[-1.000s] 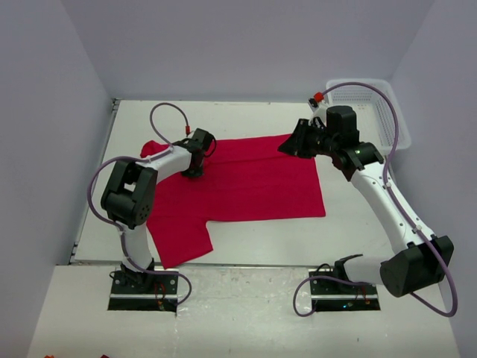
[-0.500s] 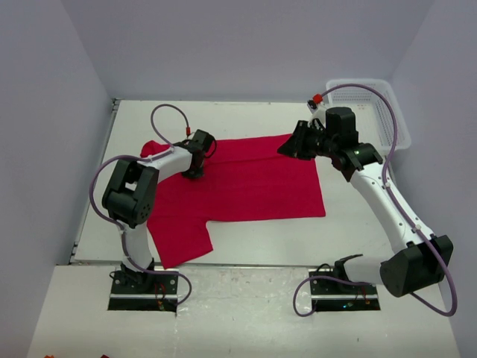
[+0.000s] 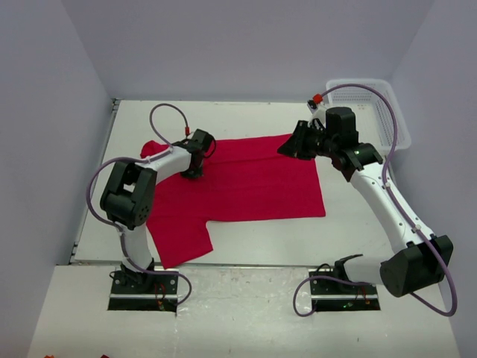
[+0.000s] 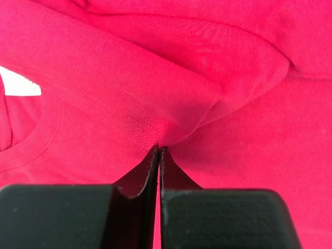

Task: Fold and stack the t-shirts
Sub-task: Fold the flattened tshirt in 1/3 of the way

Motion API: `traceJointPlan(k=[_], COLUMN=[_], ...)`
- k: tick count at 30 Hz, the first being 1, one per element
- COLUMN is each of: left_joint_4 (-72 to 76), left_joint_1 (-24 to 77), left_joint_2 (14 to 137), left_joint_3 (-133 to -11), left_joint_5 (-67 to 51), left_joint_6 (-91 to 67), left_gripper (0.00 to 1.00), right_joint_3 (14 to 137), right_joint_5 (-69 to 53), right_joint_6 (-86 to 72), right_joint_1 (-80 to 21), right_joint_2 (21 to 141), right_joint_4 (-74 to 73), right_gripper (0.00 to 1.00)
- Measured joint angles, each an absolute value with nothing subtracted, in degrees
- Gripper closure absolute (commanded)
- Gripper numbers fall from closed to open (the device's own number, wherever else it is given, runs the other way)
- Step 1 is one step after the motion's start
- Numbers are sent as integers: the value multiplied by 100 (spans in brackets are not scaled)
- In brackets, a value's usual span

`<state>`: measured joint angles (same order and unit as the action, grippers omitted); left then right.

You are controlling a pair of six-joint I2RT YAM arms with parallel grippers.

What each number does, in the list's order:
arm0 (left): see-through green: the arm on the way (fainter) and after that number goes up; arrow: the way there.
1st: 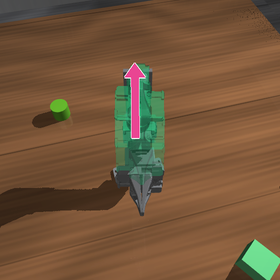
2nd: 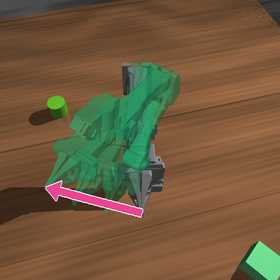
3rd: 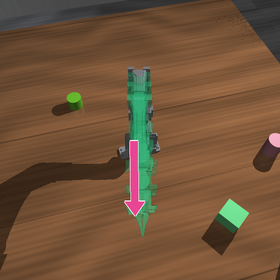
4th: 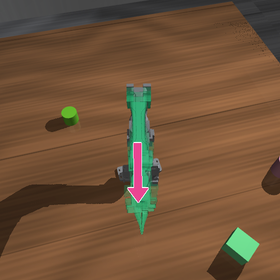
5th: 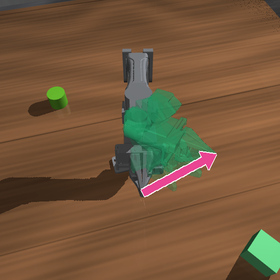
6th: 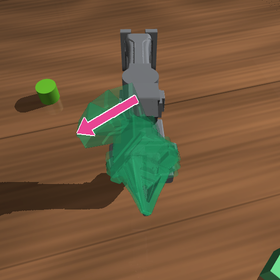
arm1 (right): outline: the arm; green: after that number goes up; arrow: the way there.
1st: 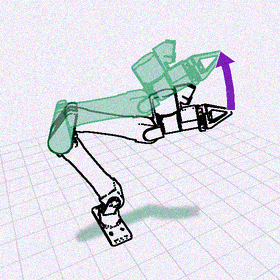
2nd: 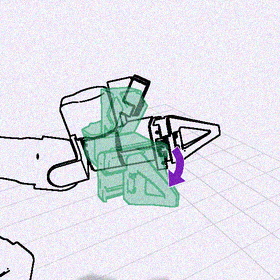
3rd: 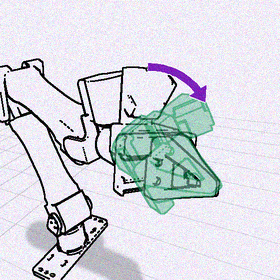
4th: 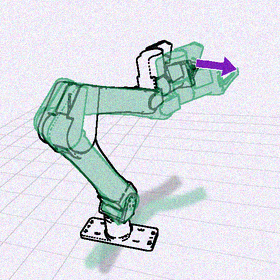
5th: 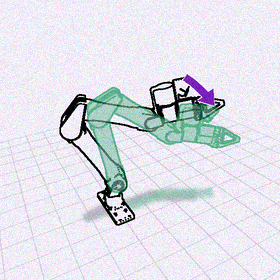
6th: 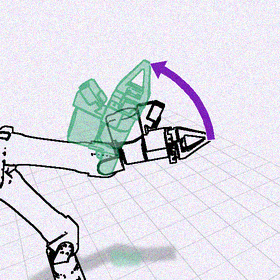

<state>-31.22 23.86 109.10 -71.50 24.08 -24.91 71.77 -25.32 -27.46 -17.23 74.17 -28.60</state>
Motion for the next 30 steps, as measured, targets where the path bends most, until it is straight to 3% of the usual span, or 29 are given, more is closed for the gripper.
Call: traceJointPlan(k=[30], left_joint_4=[-4219], left_joint_1=[3704], left_joint_2=[10499], left_joint_3=[-7218], left_joint_5=[2534], left_joint_6=[-3546], left_gripper=[100], right_joint_3=[7175], right_joint_5=[-2574], right_joint_6=[-2759], right_joint_1=[-1723], right_joint_2=[7223], right_joint_4=[-2869], right_gripper=[82])
